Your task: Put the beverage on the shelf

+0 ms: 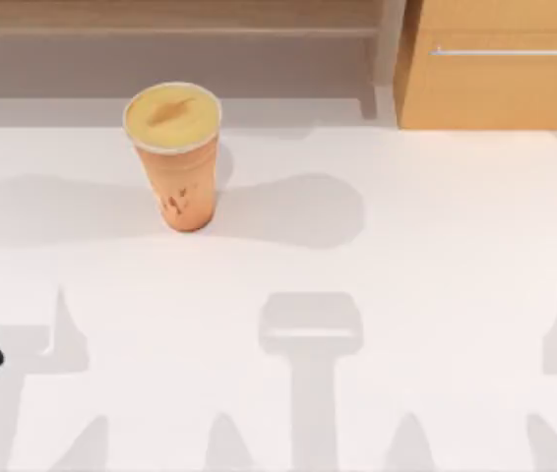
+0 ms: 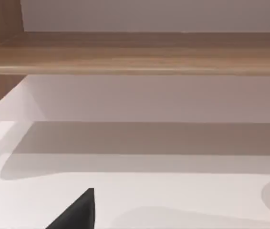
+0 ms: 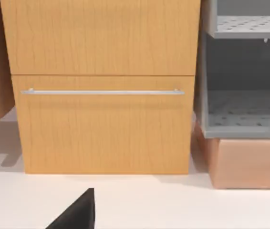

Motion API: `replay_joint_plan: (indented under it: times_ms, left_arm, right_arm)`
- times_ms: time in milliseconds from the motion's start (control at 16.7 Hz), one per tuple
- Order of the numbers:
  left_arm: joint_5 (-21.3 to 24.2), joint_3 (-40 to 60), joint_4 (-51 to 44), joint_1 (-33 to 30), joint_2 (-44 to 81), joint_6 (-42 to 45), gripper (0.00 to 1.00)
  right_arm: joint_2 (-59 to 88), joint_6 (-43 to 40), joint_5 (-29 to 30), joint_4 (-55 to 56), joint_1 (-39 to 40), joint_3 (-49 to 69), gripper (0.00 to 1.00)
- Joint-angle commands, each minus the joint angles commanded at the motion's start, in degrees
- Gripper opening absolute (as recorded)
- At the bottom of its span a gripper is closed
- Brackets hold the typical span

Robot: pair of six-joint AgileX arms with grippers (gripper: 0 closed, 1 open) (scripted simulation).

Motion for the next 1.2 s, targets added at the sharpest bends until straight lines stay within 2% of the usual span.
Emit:
replay_joint_plan:
  times_ms: [240,540,1200]
  left_arm:
    - [-0.8,0.4,1.7,-0.8,1.8,-0.2,1.0]
    - [-6.8,3.9,14.5,-7.3,16.9,-1.2,1.0]
    - [-27.0,19.2,62.3,-29.3,84.7,-3.0,1.0]
  right_arm:
    - [0.0,0.0,0.0,0.0,0.0,0.0,1.0]
    - [0.0,0.0,0.0,0.0,0.0,0.0,1.0]
    - [0.0,0.0,0.0,0.0,0.0,0.0,1.0]
